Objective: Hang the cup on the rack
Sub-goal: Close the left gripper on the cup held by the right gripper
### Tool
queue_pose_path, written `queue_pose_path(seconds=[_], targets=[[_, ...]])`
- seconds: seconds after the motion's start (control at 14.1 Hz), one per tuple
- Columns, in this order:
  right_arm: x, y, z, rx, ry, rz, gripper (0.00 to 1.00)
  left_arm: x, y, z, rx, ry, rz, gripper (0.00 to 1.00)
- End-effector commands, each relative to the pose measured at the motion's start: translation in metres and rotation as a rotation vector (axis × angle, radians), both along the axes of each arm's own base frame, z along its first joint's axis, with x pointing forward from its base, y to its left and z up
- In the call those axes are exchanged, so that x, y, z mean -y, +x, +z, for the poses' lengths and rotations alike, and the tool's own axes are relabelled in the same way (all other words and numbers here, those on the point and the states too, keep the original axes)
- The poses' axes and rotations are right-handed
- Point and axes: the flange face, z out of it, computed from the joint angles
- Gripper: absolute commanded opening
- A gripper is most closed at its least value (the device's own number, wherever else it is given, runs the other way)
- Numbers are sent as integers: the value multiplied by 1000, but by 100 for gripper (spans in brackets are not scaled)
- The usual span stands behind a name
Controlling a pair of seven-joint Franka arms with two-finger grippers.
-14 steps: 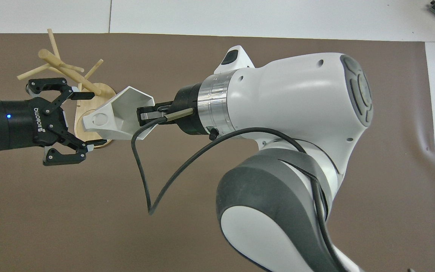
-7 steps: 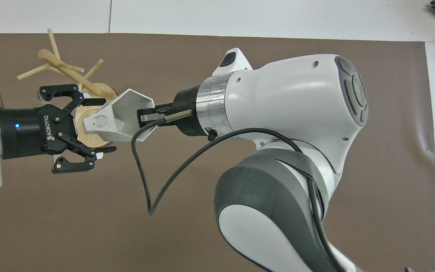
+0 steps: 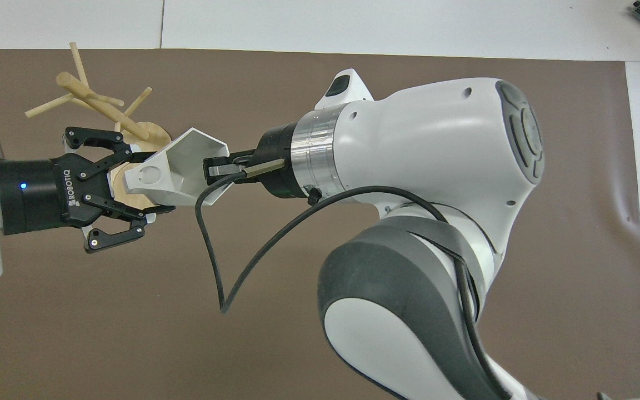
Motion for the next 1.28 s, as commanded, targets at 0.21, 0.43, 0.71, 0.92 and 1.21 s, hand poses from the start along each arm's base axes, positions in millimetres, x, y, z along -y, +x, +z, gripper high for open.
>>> queue_pose_path(seconds=[0.21, 0.43, 0.71, 0.92, 1.21], targets=[[1, 0, -5, -34, -1, -8, 23, -1, -6, 3, 15, -38, 30, 0], [1, 1, -4, -23, 4, -13, 100, -1, -6, 4, 15, -41, 32, 0], [1, 1, -6, -30, 1, -13, 100, -2, -6, 3, 14, -41, 33, 0], [5, 3, -8, -36, -2, -19, 100, -6, -5, 1, 15, -40, 44, 0], [26, 9, 5, -52, -11, -29, 100, -13, -8, -13, 38, -22, 119, 0]])
